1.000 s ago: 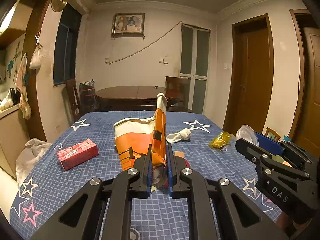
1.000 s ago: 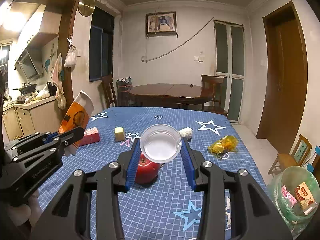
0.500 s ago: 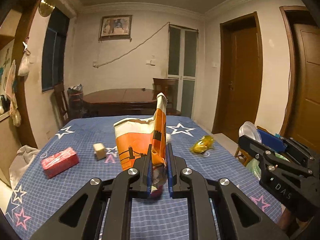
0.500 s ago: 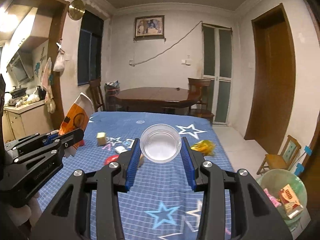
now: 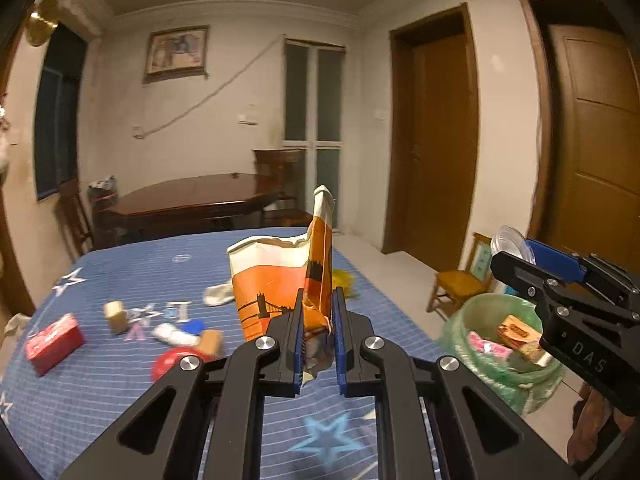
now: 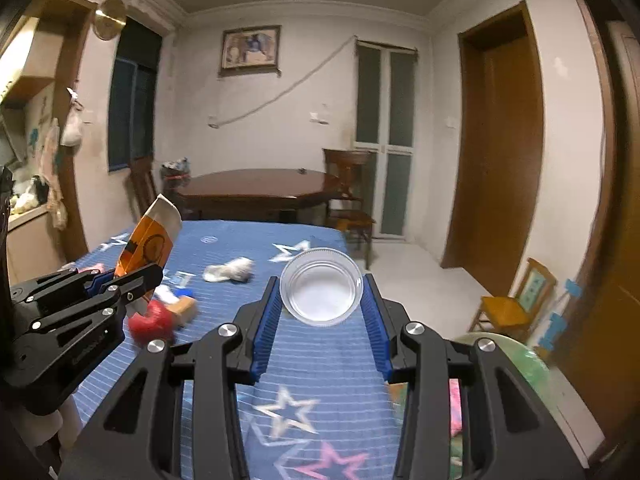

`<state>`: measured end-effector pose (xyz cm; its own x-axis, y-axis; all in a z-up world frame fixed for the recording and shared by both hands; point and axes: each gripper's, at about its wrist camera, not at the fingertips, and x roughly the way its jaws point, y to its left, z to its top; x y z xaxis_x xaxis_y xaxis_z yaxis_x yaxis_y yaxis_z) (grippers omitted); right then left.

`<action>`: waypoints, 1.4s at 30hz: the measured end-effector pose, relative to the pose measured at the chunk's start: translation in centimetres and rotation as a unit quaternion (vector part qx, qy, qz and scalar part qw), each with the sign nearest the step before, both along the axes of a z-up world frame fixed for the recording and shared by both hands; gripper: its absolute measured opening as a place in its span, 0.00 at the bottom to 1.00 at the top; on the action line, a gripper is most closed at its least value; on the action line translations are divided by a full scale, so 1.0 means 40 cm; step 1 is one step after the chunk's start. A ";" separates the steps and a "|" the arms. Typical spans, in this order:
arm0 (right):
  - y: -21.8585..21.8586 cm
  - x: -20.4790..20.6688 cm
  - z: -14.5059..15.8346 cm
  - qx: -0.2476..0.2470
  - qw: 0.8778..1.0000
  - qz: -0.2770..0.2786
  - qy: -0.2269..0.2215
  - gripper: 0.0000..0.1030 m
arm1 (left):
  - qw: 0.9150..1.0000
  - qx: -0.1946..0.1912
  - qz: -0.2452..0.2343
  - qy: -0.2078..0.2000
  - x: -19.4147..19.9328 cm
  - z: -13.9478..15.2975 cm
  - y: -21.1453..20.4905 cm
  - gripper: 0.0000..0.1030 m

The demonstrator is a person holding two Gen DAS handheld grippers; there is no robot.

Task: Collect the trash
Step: 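Lift both cups and carry them over the green bin, then open both tools over the green bin to drop both cups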

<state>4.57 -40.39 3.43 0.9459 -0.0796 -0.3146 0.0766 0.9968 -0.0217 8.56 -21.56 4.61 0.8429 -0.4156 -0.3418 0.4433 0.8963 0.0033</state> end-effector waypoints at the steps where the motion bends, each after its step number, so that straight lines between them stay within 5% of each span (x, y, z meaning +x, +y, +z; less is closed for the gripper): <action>1: -0.025 -0.004 0.000 -0.001 1.000 -0.010 0.004 0.37 | 1.000 0.000 -0.010 0.002 0.002 -0.002 -0.029 0.13; 13: -0.299 -0.036 -0.027 0.013 0.993 -0.096 0.072 0.37 | 0.990 0.017 -0.135 0.044 0.013 -0.038 -0.378 0.13; 22: -0.451 -0.002 -0.107 0.057 0.981 -0.108 0.148 0.37 | 0.967 0.041 -0.216 0.131 0.081 -0.133 -0.596 0.13; 33: -0.561 0.059 -0.232 0.095 0.963 -0.103 0.229 0.37 | 0.935 0.070 -0.248 0.245 0.195 -0.312 -0.766 0.13; 42: -0.614 0.065 -0.268 0.106 0.959 -0.103 0.241 0.38 | 0.927 0.082 -0.250 0.266 0.221 -0.394 -0.830 0.13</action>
